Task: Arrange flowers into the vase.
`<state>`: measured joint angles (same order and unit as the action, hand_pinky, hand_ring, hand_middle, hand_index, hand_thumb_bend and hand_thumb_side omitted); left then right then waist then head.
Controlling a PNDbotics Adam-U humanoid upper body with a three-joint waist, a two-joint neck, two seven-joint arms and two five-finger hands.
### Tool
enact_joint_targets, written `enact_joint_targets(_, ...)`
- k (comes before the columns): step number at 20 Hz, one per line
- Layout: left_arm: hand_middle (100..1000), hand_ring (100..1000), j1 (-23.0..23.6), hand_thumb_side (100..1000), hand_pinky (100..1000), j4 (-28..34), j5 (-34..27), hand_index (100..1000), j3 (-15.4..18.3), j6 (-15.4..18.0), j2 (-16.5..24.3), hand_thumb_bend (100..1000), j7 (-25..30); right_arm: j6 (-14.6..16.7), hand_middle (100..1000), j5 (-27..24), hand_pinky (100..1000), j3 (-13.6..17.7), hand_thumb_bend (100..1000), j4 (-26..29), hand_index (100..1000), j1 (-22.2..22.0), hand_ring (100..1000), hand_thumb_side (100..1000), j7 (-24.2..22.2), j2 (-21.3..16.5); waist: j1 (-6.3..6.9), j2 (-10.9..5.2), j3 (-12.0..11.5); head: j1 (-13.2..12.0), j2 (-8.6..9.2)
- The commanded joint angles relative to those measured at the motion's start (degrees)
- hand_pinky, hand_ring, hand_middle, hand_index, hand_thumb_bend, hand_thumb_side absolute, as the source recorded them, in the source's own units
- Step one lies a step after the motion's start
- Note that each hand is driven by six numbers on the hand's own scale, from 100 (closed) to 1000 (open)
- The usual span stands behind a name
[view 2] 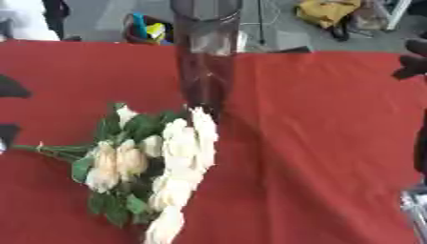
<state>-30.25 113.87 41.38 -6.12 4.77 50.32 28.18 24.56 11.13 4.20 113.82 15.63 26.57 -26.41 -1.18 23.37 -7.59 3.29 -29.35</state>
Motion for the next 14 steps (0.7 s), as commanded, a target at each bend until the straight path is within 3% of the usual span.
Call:
enact_joint_targets(1, 837, 812, -0.4, 917, 775, 0.7, -0.5, 941, 0.9, 0.3, 1.1, 100, 0.4, 0.1, 480, 0.0, 753, 0.2, 100, 0.8, 756, 0.4, 795, 1000, -0.3, -0.5, 0.14, -0.99, 0.1, -0.1, 0.65)
enact_joint_targets(5, 883, 862, -1.9, 997, 819, 0.7, -0.6, 983, -0.2, 1.7, 1.4, 121, 2.6, 0.0, 480, -0.1, 754, 0.1, 100, 0.8, 756, 0.1, 796, 1000, -0.4, -0.6, 0.40, -1.33, -0.1, -0.3, 0.02)
enact_joint_targets(14, 860, 848, -5.9, 1000, 827, 0.7, 1.5, 994, -5.8, 0.0, 3.1, 261, 9.5, 0.1, 481, -0.9, 755, 0.0, 100, 0.8, 754, -0.4, 796, 1000, -1.0, -1.2, 0.84, -2.36, -0.2, -0.7, -1.32)
